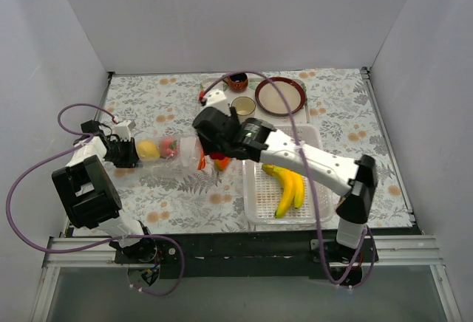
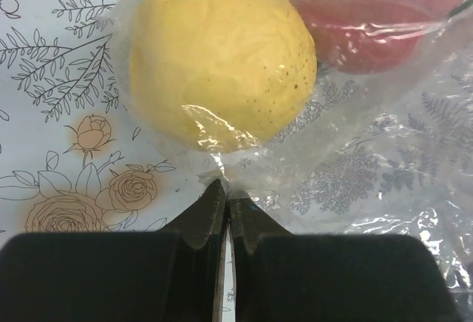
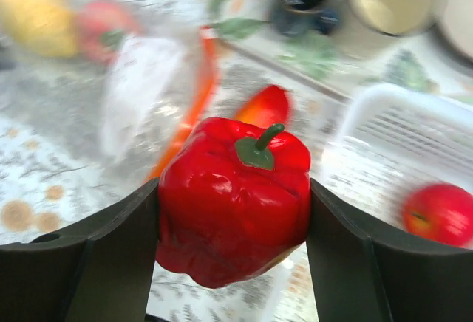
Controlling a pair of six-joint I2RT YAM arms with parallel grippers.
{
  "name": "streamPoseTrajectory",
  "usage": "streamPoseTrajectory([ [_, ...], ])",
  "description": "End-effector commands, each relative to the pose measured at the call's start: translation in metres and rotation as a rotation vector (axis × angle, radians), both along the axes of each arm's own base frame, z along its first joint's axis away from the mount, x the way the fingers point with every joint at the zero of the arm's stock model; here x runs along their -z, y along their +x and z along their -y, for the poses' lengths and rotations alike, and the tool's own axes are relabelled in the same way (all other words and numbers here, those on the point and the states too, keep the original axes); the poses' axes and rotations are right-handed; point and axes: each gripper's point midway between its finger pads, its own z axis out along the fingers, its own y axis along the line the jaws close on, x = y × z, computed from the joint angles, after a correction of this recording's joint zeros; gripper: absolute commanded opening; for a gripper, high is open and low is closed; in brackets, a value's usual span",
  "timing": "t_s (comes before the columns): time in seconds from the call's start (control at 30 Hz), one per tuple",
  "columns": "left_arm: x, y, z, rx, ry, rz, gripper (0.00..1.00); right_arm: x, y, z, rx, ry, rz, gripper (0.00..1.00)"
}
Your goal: Open the zip-top bag and remove the fake food
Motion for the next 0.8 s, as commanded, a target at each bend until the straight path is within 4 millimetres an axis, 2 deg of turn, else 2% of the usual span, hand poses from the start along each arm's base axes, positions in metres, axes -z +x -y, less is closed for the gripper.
streamPoseTrajectory([
  [0.0, -0.009, 0.005, -0.003, 0.014, 0.034, 0.054, 0.00, -0.026, 0.031, 0.101, 0.210, -0.018, 0.069, 0.01],
  [0.03, -0.008, 0.004, -0.003, 0.014, 0.033, 0.052, 0.00, -0.022, 0.027, 0.123, 0.233, -0.014, 0.065, 0.01],
  [0.07, -0.008, 0.004, -0.003, 0.016, 0.031, 0.049, 0.00, -0.019, 0.035, 0.140, 0.283, -0.001, 0.064, 0.01],
  [0.1, -0.008, 0.005, -0.003, 0.013, 0.029, 0.049, 0.00, -0.018, 0.036, 0.151, 0.306, 0.013, 0.061, 0.01],
  [0.13, -0.007, 0.005, -0.003, 0.015, 0.028, 0.046, 0.00, -0.026, 0.035, 0.166, 0.332, 0.045, 0.072, 0.01],
  [0.17, -0.007, 0.005, -0.002, 0.015, 0.026, 0.045, 0.00, -0.011, 0.037, 0.181, 0.364, 0.020, 0.057, 0.01],
  [0.2, -0.005, 0.004, -0.003, 0.017, 0.026, 0.040, 0.00, -0.016, 0.039, 0.187, 0.372, 0.042, 0.074, 0.01],
  [0.23, -0.004, 0.004, -0.003, 0.022, 0.028, 0.038, 0.00, -0.012, 0.040, 0.191, 0.378, 0.030, 0.077, 0.04],
  [0.27, -0.003, 0.002, -0.002, 0.026, 0.024, 0.031, 0.00, -0.009, 0.044, 0.197, 0.384, 0.014, 0.073, 0.16],
  [0.3, -0.002, 0.002, -0.003, 0.043, 0.031, 0.032, 0.00, -0.003, 0.048, 0.196, 0.362, -0.021, 0.063, 0.31],
  [0.33, -0.002, 0.001, -0.003, 0.052, 0.038, 0.032, 0.00, 0.001, 0.050, 0.195, 0.347, -0.041, 0.044, 0.54],
  [0.43, 0.002, -0.001, -0.007, 0.086, 0.071, 0.025, 0.00, 0.004, 0.059, 0.194, 0.366, -0.121, 0.015, 0.79],
  [0.5, 0.003, -0.001, -0.011, 0.094, 0.090, 0.023, 0.00, 0.001, 0.068, 0.189, 0.367, -0.141, 0.027, 0.85],
  [0.53, 0.004, -0.001, -0.014, 0.117, 0.119, 0.029, 0.00, -0.002, 0.073, 0.186, 0.371, -0.138, 0.044, 0.92],
  [0.6, 0.004, 0.000, -0.019, 0.116, 0.144, 0.035, 0.00, -0.006, 0.080, 0.182, 0.364, -0.145, 0.064, 0.98],
  [0.77, 0.005, 0.001, -0.024, 0.132, 0.176, 0.041, 0.00, 0.002, 0.081, 0.170, 0.345, -0.161, 0.057, 0.98],
])
